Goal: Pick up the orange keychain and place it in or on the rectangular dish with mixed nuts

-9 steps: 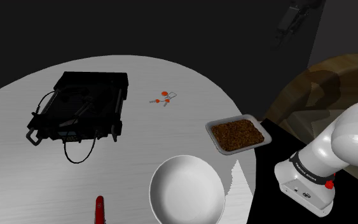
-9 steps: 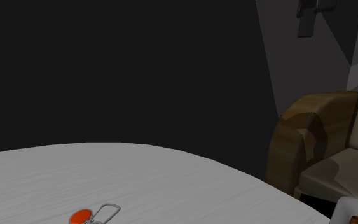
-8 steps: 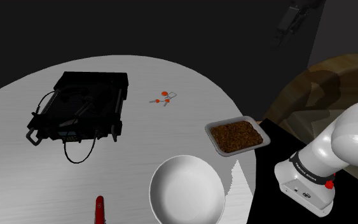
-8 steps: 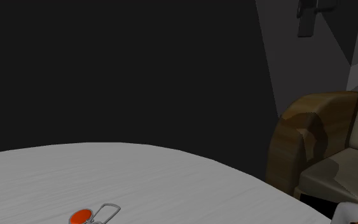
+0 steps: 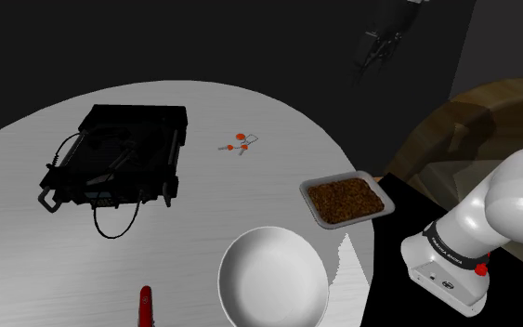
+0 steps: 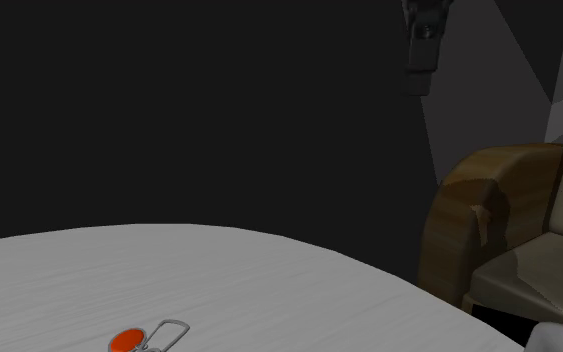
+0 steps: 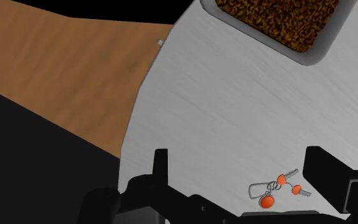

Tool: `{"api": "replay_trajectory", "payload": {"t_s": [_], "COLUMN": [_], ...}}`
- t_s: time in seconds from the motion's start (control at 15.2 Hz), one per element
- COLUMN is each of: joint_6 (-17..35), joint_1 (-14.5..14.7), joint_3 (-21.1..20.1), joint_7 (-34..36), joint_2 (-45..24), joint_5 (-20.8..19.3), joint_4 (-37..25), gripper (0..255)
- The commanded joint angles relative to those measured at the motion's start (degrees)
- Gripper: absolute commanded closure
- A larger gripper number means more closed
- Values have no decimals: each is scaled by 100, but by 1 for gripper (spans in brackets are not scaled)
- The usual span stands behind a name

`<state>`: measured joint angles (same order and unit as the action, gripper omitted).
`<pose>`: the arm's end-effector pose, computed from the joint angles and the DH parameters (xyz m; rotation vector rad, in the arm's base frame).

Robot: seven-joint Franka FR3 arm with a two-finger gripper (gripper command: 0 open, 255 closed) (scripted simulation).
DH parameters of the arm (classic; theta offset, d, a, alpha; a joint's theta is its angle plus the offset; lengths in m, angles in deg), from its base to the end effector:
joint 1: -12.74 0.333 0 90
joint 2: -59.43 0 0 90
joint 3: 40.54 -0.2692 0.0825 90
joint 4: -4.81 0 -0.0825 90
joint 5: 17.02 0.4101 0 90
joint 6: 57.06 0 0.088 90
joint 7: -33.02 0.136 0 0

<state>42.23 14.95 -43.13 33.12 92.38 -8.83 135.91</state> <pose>0.4285 0.0540 0.4936 -3.0230 -0.0806 -0.0228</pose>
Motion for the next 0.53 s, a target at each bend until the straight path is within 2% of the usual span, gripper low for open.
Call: {"api": "replay_trajectory", "payload": {"t_s": [0.0,0.46], "joint_6": [312,1224], "joint_1": [45,133], "joint_3": [-188,-742], "joint_7": [213,917], "joint_2": [-263,-1537], "joint_5": [43,-39], "joint_4": [17,-392], "gripper": [0,0]}}
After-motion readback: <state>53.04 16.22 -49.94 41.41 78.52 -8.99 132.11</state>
